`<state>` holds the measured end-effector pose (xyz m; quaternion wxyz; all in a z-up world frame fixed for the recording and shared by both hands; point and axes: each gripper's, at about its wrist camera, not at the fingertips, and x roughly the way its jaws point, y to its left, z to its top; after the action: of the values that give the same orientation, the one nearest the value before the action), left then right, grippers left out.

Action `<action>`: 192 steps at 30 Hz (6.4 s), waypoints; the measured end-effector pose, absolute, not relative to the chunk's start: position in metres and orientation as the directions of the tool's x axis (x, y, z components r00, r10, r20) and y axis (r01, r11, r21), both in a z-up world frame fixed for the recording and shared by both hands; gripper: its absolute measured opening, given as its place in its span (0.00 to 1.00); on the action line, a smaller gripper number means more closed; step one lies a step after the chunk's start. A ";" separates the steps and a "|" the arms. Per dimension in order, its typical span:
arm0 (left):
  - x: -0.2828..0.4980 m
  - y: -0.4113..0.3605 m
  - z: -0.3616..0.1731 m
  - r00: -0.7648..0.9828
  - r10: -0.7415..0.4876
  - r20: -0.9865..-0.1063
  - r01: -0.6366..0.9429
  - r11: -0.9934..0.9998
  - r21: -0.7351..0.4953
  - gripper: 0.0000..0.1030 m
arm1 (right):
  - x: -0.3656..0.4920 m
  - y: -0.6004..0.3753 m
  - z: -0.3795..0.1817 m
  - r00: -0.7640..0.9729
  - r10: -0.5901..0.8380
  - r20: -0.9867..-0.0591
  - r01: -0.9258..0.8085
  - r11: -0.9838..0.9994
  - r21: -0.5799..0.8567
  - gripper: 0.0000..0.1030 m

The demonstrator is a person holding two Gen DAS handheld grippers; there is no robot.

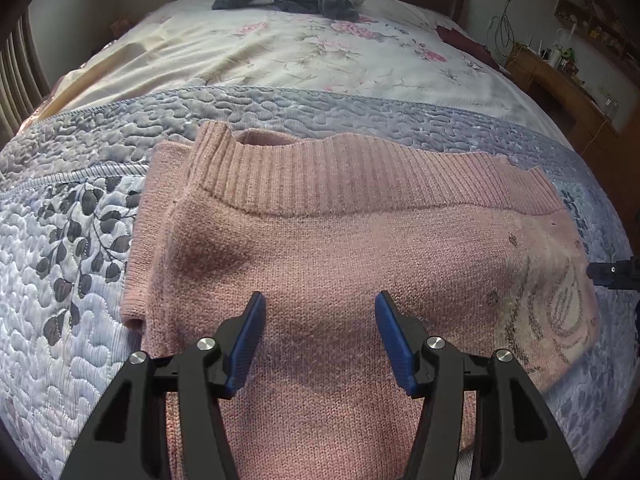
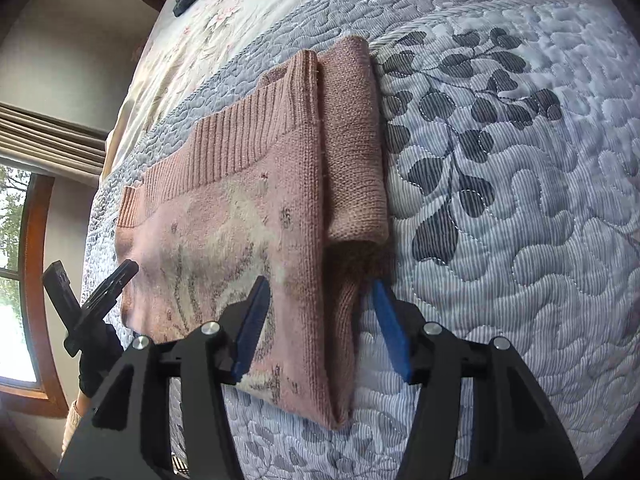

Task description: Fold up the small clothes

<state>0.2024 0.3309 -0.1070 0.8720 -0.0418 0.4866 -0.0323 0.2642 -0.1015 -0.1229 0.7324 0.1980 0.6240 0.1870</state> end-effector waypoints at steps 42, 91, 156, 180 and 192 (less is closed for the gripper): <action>0.166 0.380 -0.064 0.610 -0.253 -0.751 0.059 0.960 -0.275 0.57 | 0.277 0.069 -0.026 0.177 0.635 -0.752 -0.266 0.767 0.584 0.16; 0.252 0.329 -0.125 0.472 -0.536 -0.699 -0.089 0.760 -0.643 0.41 | 0.238 0.005 -0.132 0.083 0.571 -0.817 -0.197 0.812 0.549 0.19; 0.105 0.454 -0.109 0.479 -0.370 -0.796 -0.149 0.859 -0.490 0.08 | 0.175 0.109 -0.125 -0.049 0.655 -0.754 -0.302 0.710 0.637 0.60; 0.166 0.469 -0.086 0.506 -0.332 -0.796 -0.197 0.854 -0.481 0.69 | 0.204 0.104 -0.096 0.035 0.655 -0.754 -0.327 0.721 0.611 0.60; 0.217 0.477 -0.136 0.441 -0.481 -0.758 -0.233 0.754 -0.614 0.78 | 0.251 0.116 -0.118 0.008 0.705 -0.710 -0.294 0.680 0.672 0.67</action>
<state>0.2169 0.4773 -0.1361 0.7770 -0.3416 0.5227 -0.0796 0.2510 0.1156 -0.1178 0.6892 0.1701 0.6041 0.3621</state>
